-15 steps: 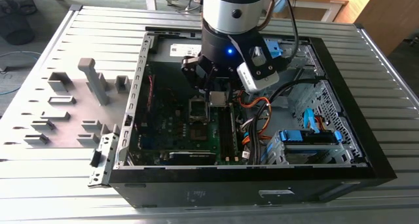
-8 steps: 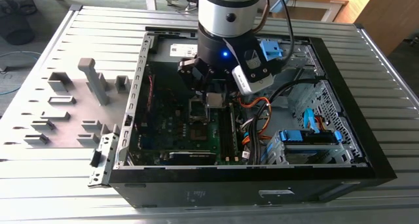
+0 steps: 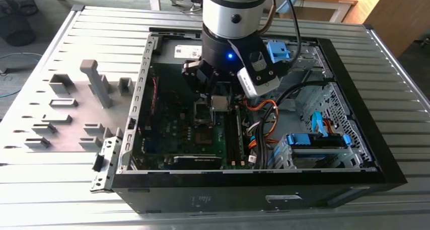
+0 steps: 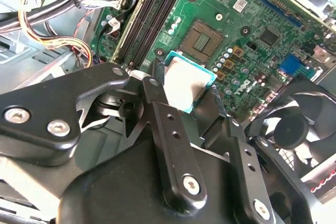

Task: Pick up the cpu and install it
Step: 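Pick up the cpu and move it towards the insertion slot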

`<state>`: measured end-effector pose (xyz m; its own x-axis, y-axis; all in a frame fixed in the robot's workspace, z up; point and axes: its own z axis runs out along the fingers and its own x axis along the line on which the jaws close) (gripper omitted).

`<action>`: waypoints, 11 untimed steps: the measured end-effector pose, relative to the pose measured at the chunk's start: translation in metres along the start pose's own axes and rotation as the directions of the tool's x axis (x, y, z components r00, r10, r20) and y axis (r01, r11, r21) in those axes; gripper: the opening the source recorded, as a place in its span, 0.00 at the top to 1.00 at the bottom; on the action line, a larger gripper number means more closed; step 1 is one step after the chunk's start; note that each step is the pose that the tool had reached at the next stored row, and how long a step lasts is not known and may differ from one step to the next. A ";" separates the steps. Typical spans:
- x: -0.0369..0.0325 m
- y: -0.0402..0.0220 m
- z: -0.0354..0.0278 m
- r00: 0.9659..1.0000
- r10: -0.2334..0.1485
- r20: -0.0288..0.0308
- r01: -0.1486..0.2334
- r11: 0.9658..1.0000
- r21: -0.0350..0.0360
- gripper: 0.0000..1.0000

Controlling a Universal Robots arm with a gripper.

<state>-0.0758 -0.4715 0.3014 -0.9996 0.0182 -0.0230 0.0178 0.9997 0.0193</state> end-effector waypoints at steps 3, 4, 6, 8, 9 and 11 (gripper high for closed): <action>0.0019 0.0000 0.0020 1.000 0.000 0.000 0.000 1.000 0.000 0.53; 0.0023 -0.0001 0.0036 1.000 0.000 0.000 0.000 1.000 0.000 0.53; 0.0027 -0.0002 0.0071 1.000 0.000 0.000 0.000 1.000 0.000 0.53; 0.0031 -0.0002 0.0106 1.000 0.000 0.000 0.000 1.000 0.000 0.53; 0.0032 -0.0003 0.0120 1.000 0.000 0.000 0.000 1.000 0.000 0.53; 0.0037 -0.0005 0.0142 1.000 0.000 0.000 0.000 1.000 0.000 0.53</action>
<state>-0.0792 -0.4717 0.2871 -0.9996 0.0181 -0.0231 0.0177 0.9997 0.0194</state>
